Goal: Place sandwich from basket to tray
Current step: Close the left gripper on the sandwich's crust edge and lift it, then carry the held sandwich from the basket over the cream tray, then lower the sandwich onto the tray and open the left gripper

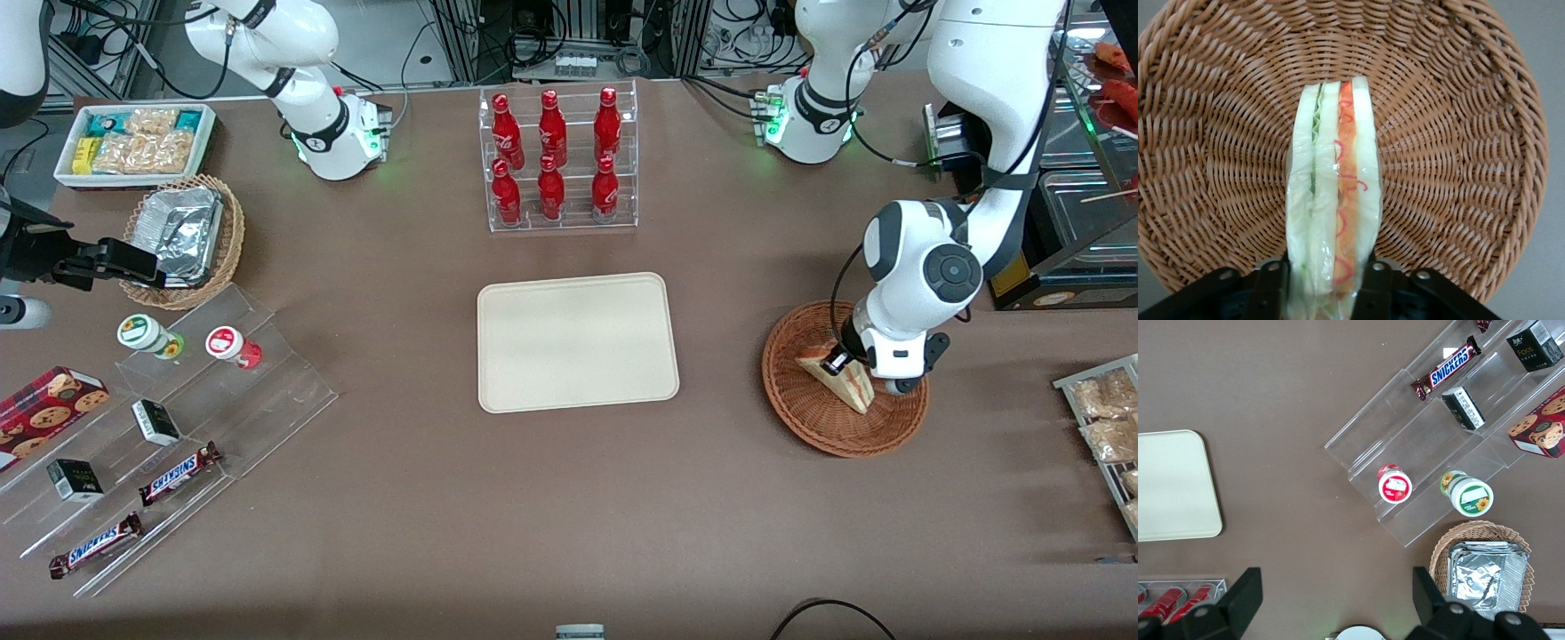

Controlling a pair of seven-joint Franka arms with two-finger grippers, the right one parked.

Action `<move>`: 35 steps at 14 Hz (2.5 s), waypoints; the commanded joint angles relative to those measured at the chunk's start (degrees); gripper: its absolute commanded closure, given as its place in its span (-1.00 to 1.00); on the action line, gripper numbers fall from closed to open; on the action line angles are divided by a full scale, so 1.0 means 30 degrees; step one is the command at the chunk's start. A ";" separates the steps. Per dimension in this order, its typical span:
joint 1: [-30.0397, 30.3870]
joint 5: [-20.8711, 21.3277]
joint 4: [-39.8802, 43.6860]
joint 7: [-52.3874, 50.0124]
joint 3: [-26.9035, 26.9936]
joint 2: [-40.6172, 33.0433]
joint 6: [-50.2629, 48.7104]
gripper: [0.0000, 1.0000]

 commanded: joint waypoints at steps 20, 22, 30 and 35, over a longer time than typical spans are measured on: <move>-0.6929 0.1662 1.3713 -0.0498 -0.5210 0.4932 -1.0827 1.00; -0.7838 0.2040 1.3655 -0.0498 -0.5210 0.5373 -0.9978 1.00; -0.9160 0.3039 1.3684 -0.2050 -0.5210 0.6342 -0.9389 1.00; -0.9948 0.3156 1.3567 -0.2197 -0.5094 0.7364 -0.8132 1.00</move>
